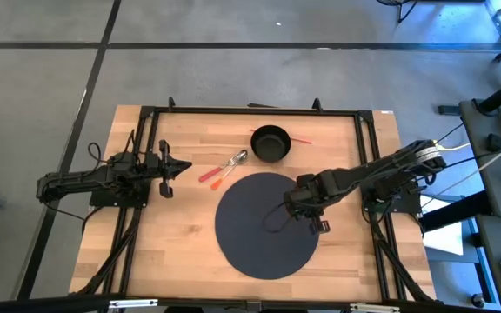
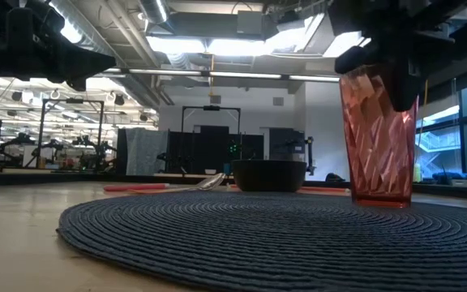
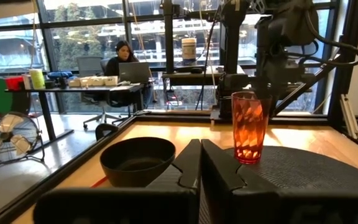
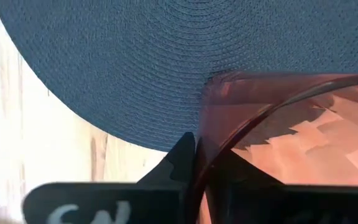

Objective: Pick & Place Utensil
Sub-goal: Put the cup on the mat, then put the bowl in the center of the mat

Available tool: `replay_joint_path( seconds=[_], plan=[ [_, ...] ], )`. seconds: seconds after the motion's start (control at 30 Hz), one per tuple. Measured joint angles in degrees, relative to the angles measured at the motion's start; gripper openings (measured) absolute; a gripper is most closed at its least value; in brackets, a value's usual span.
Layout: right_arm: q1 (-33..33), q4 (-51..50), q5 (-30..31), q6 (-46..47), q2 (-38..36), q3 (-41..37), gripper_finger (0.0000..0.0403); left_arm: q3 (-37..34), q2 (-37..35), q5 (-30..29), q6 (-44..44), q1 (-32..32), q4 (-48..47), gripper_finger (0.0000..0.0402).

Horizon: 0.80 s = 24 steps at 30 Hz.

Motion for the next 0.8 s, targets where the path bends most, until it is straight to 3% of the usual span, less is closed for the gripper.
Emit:
replay_joint_path(
  seconds=[0.2, 0.47, 0.8],
  plan=[
    [0.0, -1.0, 0.2, -0.5, 0.6, 2.6, 0.0056, 0.0, 0.0, 0.0, -1.0, 0.0, 0.0, 0.0004],
    [0.0, -3.0, 3.3, -1.9, 0.3, 7.6, 0.0139, 0.0, 0.0, 0.0, -0.9, 0.0, 0.0, 0.0004],
    [0.0, -19.4, 3.5, -0.9, 0.3, 20.4, 0.0211, 0.0, 0.0, 0.0, -0.1, 0.0, 0.0, 0.0004]
  ],
)
